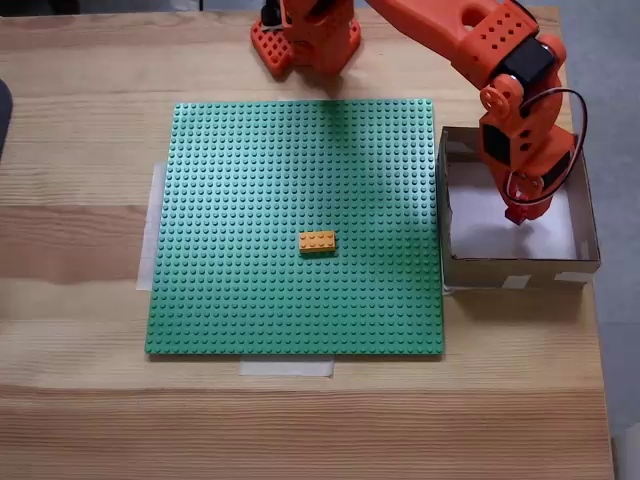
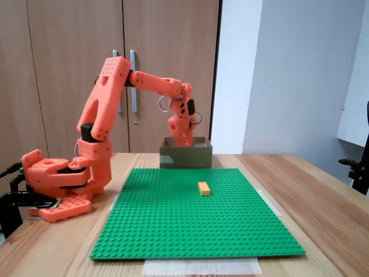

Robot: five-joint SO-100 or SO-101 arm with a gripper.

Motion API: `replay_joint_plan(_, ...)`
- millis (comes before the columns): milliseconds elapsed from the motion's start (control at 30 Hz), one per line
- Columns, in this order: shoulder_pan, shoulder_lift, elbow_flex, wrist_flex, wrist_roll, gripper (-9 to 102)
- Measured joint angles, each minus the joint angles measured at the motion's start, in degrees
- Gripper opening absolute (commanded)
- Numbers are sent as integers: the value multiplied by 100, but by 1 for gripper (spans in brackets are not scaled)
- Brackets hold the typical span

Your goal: Pick the red lego block and put it in the box.

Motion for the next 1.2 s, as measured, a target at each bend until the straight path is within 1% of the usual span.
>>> replay_joint_plan(133, 9, 0, 0, 0, 0, 13)
replay_joint_plan(200, 0, 0, 0, 0, 0, 16)
replay_joint_plan(433, 9, 97, 193, -79, 9, 15)
replay_joint_plan(767, 70, 844, 483, -255, 62, 10)
replay_joint_plan(1033, 70, 1688, 940, -483, -149, 7)
replay_joint_plan(1100, 105, 1890, 1002, -510, -229, 4)
replay_joint_plan(1200, 114, 2180, 1090, -563, -352, 2)
